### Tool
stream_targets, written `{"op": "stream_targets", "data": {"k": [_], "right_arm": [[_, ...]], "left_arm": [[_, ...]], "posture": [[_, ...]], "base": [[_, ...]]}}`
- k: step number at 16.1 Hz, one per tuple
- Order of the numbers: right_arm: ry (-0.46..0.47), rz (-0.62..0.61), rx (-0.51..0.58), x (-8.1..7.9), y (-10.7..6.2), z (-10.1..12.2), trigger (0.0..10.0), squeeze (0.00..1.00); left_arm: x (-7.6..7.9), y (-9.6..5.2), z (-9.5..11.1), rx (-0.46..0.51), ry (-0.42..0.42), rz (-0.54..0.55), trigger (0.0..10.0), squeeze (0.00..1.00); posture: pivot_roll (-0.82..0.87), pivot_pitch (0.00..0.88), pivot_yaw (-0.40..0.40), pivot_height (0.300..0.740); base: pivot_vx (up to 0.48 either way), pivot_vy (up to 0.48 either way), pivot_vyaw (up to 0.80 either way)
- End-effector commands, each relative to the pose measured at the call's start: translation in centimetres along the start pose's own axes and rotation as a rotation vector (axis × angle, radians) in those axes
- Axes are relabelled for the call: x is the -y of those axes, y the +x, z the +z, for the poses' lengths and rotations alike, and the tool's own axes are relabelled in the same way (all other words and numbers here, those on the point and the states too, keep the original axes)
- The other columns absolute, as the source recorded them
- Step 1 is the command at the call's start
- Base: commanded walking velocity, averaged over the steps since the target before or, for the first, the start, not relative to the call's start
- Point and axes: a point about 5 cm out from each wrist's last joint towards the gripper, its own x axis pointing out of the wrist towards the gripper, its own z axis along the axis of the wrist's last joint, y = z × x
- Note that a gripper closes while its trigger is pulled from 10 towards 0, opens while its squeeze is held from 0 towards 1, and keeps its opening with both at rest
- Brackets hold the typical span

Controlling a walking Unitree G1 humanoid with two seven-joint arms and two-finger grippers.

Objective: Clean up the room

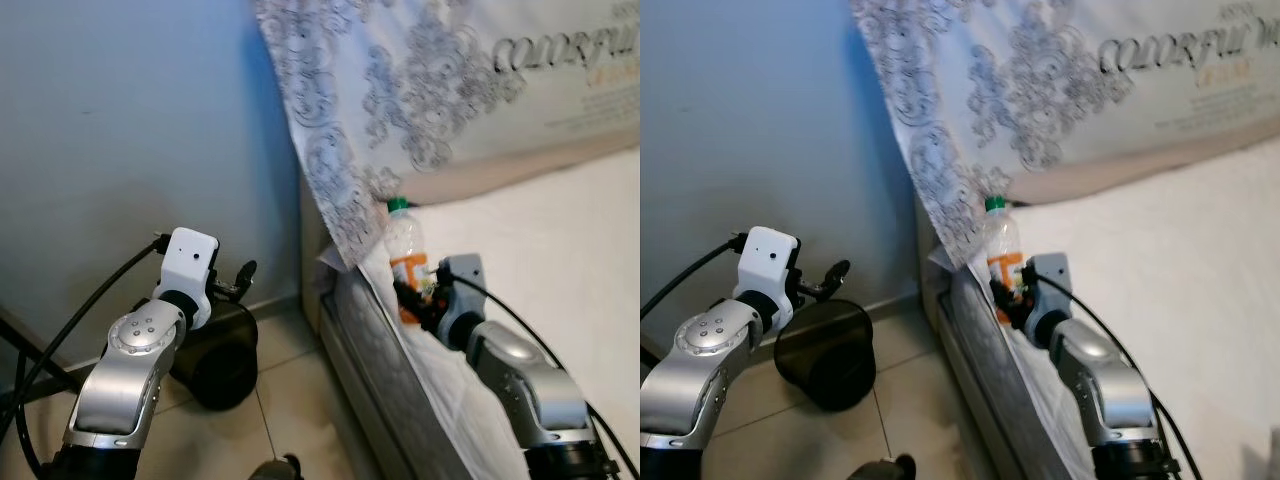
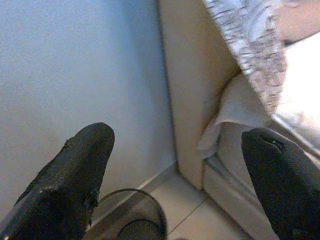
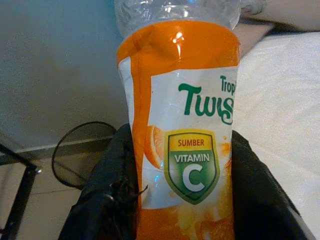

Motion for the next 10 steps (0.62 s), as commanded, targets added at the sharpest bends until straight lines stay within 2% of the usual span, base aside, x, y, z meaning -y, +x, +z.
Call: {"op": "stream_targets", "data": {"k": [1,3,5,10], "right_arm": [[-0.007,-0.019,0.000,0.2,-0.1,0.3,10.0,0.00],[-0.025,-0.029,-0.004,0.3,-0.1,0.3,10.0,0.00],[-0.018,-0.048,0.007,0.4,0.1,0.7,10.0,0.00],[-0.045,-0.037,0.028,0.0,0.3,1.6,10.0,0.00]], "left_arm": [[0.5,0.1,0.1,0.007,0.033,-0.012,10.0,0.00],[0.5,0.2,0.0,0.008,0.036,-0.003,10.0,0.00],[0.4,0.2,-0.3,0.013,-0.012,0.029,10.0,0.00],[0.4,0.4,-0.1,0.031,0.020,0.028,10.0,0.00]], "posture": [[0.03,0.000,0.005,0.740],[0.03,0.000,0.008,0.740],[0.03,0.000,0.010,0.740],[0.03,0.000,0.018,0.740]], "base": [[0.000,0.000,0.80],[0.000,0.000,0.80],[0.000,0.000,0.80],[0.000,0.000,0.80]]}}
